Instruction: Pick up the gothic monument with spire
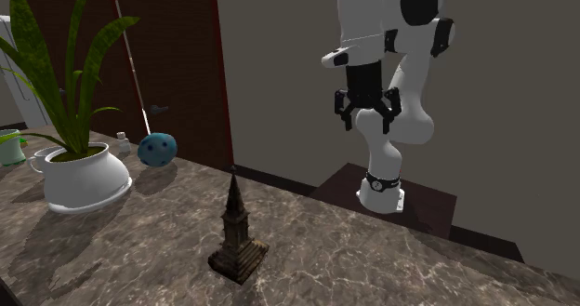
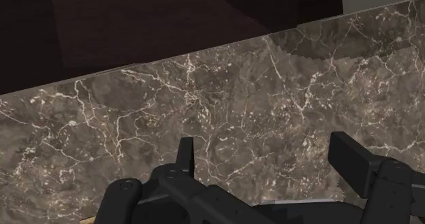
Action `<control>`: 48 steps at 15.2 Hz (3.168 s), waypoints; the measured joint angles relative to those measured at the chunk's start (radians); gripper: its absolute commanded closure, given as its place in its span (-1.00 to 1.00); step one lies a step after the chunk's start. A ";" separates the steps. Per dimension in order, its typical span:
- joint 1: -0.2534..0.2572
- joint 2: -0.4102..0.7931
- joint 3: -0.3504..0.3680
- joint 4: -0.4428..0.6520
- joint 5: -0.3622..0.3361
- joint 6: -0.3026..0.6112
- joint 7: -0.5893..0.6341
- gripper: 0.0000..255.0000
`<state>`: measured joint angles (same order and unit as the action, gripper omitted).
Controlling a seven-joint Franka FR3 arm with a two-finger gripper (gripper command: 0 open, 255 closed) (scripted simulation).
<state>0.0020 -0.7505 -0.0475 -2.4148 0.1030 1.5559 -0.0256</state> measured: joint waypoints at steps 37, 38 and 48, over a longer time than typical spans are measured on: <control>-0.074 1.127 -0.147 0.771 -0.118 0.300 -0.406 -1.00; -0.074 1.126 -0.148 0.758 -0.118 0.311 -0.405 -1.00; -0.073 1.126 -0.147 0.751 -0.118 0.320 -0.403 1.00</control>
<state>-0.0714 0.3759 -0.1949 -1.6634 -0.0154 1.8759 -0.4291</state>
